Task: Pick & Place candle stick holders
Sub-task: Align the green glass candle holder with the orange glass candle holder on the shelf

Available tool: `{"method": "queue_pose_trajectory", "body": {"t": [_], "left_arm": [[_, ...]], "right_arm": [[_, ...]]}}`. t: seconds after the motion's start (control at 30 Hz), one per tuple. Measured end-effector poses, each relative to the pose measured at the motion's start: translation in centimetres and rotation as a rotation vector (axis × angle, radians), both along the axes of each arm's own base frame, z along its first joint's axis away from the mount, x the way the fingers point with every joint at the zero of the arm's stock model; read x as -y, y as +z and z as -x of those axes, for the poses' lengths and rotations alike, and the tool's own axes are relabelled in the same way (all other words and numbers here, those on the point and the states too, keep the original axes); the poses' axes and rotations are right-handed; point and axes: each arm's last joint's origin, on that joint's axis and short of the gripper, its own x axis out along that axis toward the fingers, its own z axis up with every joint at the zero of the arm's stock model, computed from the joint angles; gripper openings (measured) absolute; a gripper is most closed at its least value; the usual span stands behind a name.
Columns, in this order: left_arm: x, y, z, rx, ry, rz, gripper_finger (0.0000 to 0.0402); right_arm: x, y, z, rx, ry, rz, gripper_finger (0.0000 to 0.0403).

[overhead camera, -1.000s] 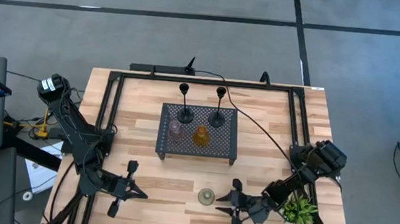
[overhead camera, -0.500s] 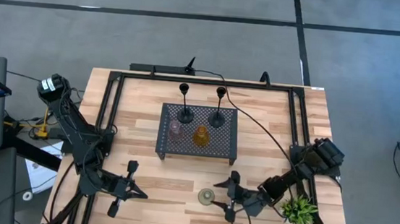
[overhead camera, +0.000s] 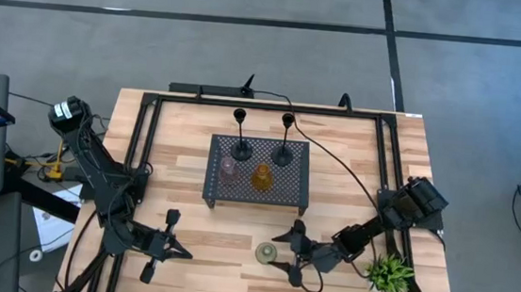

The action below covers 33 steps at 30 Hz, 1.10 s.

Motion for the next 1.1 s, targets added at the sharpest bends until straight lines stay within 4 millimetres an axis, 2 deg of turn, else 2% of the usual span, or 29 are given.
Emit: {"method": "queue_pose_trajectory", "body": {"t": [0.23, 0.43, 0.63, 1.1], "left_arm": [[0.0, 0.0, 0.0, 0.000, 0.000, 0.000, 0.0005], [0.0, 0.0, 0.0, 0.000, 0.000, 0.000, 0.0006], [0.0, 0.0, 0.0, 0.000, 0.000, 0.000, 0.0007], [0.0, 0.0, 0.0, 0.000, 0.000, 0.000, 0.0008]], "right_arm": [[-0.2, 1.0, -1.3, 0.030, 0.017, 0.050, 0.0339], [0.7, 0.9, -2.5, -0.029, 0.066, 0.046, 0.0338], [1.1, 1.0, -2.8, -0.032, 0.068, 0.039, 0.0329], [1.1, 0.8, -2.8, -0.053, 0.056, 0.015, 0.0256]]}}
